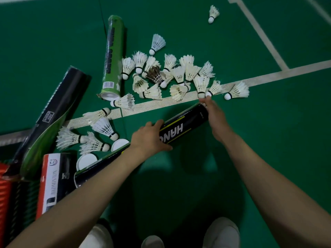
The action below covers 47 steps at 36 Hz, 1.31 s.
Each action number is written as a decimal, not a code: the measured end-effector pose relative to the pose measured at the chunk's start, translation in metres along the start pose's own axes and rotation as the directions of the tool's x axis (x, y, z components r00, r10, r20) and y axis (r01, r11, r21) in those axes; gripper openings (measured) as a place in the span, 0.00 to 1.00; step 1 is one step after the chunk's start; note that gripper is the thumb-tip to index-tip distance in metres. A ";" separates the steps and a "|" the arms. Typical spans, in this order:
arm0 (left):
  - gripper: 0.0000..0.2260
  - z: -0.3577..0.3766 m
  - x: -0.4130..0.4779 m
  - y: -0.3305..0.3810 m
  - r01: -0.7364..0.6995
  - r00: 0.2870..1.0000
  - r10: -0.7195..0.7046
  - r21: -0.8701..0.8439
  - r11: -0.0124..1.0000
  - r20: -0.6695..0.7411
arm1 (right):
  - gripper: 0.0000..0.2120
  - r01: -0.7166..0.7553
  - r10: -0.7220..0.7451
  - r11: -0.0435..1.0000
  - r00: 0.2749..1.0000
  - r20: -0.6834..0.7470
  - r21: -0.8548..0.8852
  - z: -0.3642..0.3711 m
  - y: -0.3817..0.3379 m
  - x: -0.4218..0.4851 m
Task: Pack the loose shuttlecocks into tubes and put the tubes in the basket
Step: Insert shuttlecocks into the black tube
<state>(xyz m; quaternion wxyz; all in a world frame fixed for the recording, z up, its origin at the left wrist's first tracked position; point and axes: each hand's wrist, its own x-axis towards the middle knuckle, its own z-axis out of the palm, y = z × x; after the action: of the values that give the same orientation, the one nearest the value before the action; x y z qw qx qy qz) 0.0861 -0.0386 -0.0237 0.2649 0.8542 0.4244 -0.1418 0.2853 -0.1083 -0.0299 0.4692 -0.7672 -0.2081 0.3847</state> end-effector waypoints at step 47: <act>0.40 0.014 -0.078 -0.092 0.251 0.965 -0.228 -0.209 0.945 0.127 | 0.20 0.405 -0.501 0.625 0.864 0.054 -0.667 0.071 0.057 -0.059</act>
<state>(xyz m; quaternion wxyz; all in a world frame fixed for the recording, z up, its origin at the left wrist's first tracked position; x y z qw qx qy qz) -0.0349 -0.0514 -0.0298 0.3612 0.7527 0.5243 -0.1673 0.1903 -0.1356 -0.0752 0.2630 -0.8287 -0.4834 0.1017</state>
